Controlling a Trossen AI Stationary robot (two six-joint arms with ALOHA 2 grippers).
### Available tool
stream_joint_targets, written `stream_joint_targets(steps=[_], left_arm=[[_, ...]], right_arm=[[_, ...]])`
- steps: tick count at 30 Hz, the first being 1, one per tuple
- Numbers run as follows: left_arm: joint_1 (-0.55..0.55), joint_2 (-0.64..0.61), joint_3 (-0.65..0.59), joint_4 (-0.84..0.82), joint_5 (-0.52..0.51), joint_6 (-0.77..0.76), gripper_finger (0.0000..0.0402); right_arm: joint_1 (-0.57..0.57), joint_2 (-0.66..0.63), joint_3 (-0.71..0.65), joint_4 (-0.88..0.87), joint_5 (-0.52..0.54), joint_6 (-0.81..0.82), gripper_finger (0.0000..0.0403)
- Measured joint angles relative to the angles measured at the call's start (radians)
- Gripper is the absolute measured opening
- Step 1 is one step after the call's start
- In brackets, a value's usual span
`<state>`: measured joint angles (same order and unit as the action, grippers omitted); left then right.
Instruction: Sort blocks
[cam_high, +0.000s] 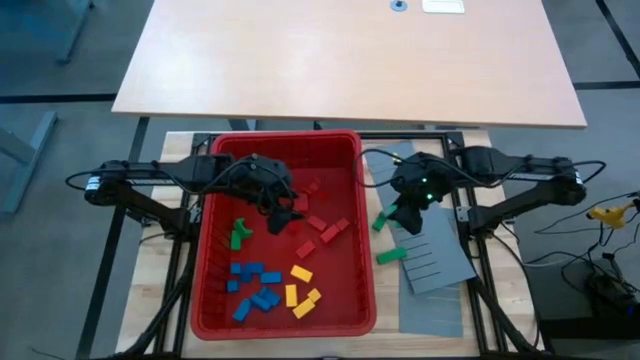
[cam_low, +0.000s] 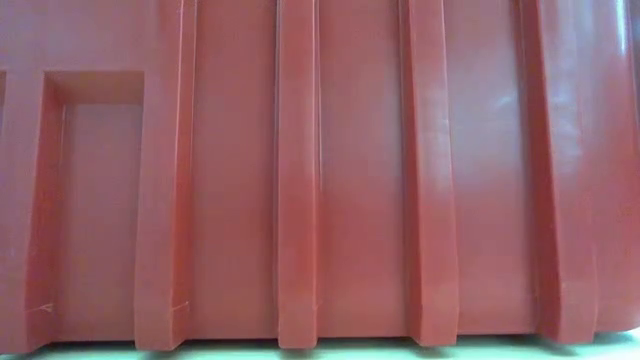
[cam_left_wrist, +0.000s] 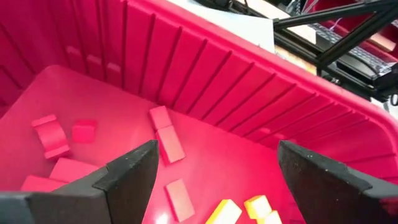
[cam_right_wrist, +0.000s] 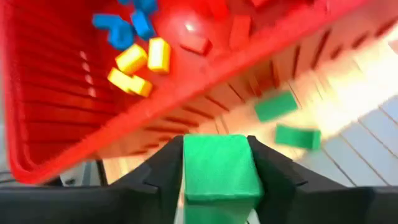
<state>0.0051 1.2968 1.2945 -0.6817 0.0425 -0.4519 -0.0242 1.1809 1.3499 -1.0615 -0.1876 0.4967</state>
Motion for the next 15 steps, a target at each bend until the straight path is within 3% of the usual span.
stream_joint_targets(steps=[7, 11, 15], left_arm=[[0.004, -0.014, 0.000, -0.083, -0.030, -0.007, 0.0314], [0.004, -0.020, 0.000, -0.177, -0.076, -0.010, 0.0314], [0.005, -0.021, 0.000, -0.319, -0.198, -0.001, 0.0314]], right_arm=[[-0.001, 0.013, -0.018, -0.002, 0.004, -0.028, 0.0199], [-0.001, 0.014, -0.021, -0.002, 0.042, -0.049, 0.0207], [-0.001, 0.014, -0.023, -0.002, 0.100, -0.057, 0.0202]])
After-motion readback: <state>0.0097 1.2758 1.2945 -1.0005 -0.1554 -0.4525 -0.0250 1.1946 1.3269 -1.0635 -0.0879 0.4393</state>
